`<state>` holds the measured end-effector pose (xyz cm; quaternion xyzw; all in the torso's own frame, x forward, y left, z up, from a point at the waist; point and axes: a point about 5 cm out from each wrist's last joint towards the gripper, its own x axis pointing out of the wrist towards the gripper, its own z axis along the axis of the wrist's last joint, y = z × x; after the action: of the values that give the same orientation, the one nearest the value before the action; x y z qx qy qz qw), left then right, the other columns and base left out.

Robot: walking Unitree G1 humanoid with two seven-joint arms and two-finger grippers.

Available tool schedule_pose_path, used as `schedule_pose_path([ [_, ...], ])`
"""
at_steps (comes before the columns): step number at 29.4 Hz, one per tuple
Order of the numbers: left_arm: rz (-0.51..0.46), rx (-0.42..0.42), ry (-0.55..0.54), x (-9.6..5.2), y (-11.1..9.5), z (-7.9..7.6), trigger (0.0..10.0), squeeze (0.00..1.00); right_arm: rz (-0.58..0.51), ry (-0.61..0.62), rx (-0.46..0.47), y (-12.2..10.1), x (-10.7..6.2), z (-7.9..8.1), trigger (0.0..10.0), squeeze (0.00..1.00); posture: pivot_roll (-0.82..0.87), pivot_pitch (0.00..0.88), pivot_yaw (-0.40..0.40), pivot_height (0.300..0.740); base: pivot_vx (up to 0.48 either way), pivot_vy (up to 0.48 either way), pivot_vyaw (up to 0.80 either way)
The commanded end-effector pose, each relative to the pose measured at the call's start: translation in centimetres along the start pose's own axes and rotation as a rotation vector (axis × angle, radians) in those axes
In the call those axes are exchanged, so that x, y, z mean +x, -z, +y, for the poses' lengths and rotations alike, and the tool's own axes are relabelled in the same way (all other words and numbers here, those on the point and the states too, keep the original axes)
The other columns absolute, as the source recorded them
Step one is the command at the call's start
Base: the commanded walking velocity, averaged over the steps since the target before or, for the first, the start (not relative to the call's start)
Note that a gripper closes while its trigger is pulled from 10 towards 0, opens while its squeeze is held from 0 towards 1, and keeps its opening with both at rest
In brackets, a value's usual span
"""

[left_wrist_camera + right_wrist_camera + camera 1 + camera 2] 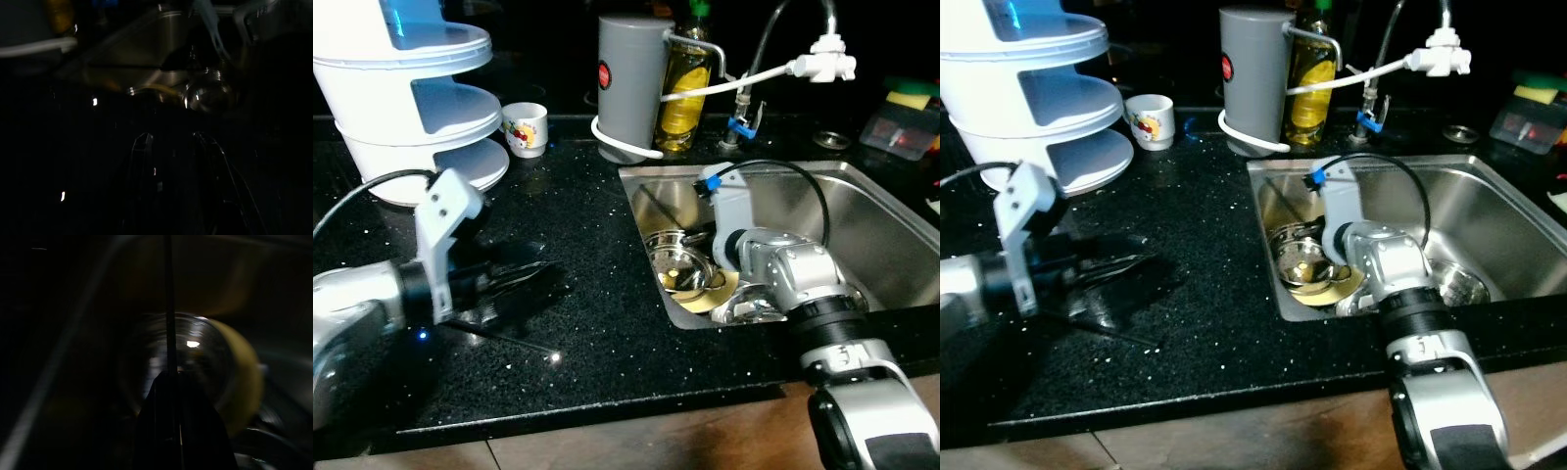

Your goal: Kitchen organization

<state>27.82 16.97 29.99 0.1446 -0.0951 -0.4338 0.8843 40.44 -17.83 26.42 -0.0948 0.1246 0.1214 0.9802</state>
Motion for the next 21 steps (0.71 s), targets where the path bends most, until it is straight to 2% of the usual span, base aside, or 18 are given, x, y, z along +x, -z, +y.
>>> schedule_pose_path([
  [1, 0.012, 0.004, 0.014, 1.4, 0.5, -0.6, 10.0, 0.00, -0.001, 0.072, -0.011, 0.4, -0.1, -1.4, 0.0, 0.00, 0.04, 0.150, -0.041, 0.740, 0.000, 0.000, 0.00],
  [5, 0.028, 0.016, 0.062, 3.8, 1.1, -2.1, 10.0, 0.00, 0.020, 0.114, -0.011, 1.4, 0.1, -2.1, 0.0, 0.00, 0.04, 0.150, -0.039, 0.740, 0.000, 0.000, 0.00],
  [6, 0.041, 0.021, 0.086, 4.7, 1.4, -2.8, 10.0, 0.00, 0.034, 0.115, -0.020, 1.8, 0.3, -2.1, 0.0, 0.00, 0.04, 0.150, -0.039, 0.740, 0.000, 0.000, 0.00],
  [7, 0.041, 0.021, 0.086, 4.7, 1.4, -2.8, 10.0, 0.00, 0.034, 0.115, -0.020, 1.8, 0.3, -2.1, 0.0, 0.00, 0.04, 0.150, -0.039, 0.740, 0.000, 0.000, 0.00],
  [9, 0.066, 0.035, 0.122, 6.2, 2.0, -3.9, 10.0, 0.00, 0.057, 0.111, -0.034, 2.4, 0.5, -1.8, 0.0, 0.00, 0.04, 0.150, -0.039, 0.740, 0.000, 0.000, 0.00],
  [10, 0.066, 0.035, 0.122, 6.2, 2.0, -3.9, 10.0, 0.00, 0.057, 0.111, -0.034, 2.4, 0.5, -1.8, 0.0, 0.00, 0.04, 0.150, -0.039, 0.740, 0.000, 0.000, 0.00],
  [11, 0.091, 0.043, 0.088, 7.4, 2.5, -4.1, 10.0, 0.00, 0.070, 0.103, -0.038, 2.9, 0.8, -1.6, 0.0, 0.00, 0.04, 0.150, -0.039, 0.740, 0.000, 0.000, 0.00],
  [12, 0.093, 0.049, 0.027, 8.1, 2.7, -3.7, 10.0, 0.00, 0.074, 0.098, -0.039, 3.0, 0.9, -1.4, 3.6, 0.00, 0.04, 0.151, -0.039, 0.740, 0.000, 0.000, 0.00],
  [13, 0.096, 0.044, -0.056, 8.9, 2.9, -3.1, 10.0, 0.00, 0.078, 0.093, -0.042, 3.2, 1.0, -1.2, 4.2, 0.00, 0.04, 0.151, -0.039, 0.740, 0.000, 0.000, 0.00],
  [14, 0.096, 0.044, -0.056, 8.9, 2.9, -3.1, 10.0, 0.00, 0.078, 0.093, -0.042, 3.2, 1.0, -1.2, 4.2, 0.00, 0.04, 0.151, -0.039, 0.740, 0.000, 0.000, 0.00],
  [15, 0.099, 0.037, -0.087, 9.2, 2.9, -2.7, 10.0, 0.00, 0.078, 0.092, -0.044, 3.2, 1.1, -1.2, 9.4, 0.00, 0.04, 0.150, -0.040, 0.740, 0.000, 0.000, 0.00],
  [16, 0.100, 0.037, -0.106, 9.5, 2.9, -2.5, 10.0, 0.00, 0.077, 0.091, -0.045, 3.2, 1.1, -1.1, 10.0, 0.00, 0.04, 0.152, -0.038, 0.740, 0.000, 0.000, 0.00],
  [21, 0.068, 0.034, -0.167, 10.2, 2.3, -1.6, 10.0, 0.00, 0.080, 0.079, -0.042, 3.2, 1.2, -1.0, 10.0, 0.00, 0.04, 0.152, -0.036, 0.740, 0.000, 0.000, 0.00],
])
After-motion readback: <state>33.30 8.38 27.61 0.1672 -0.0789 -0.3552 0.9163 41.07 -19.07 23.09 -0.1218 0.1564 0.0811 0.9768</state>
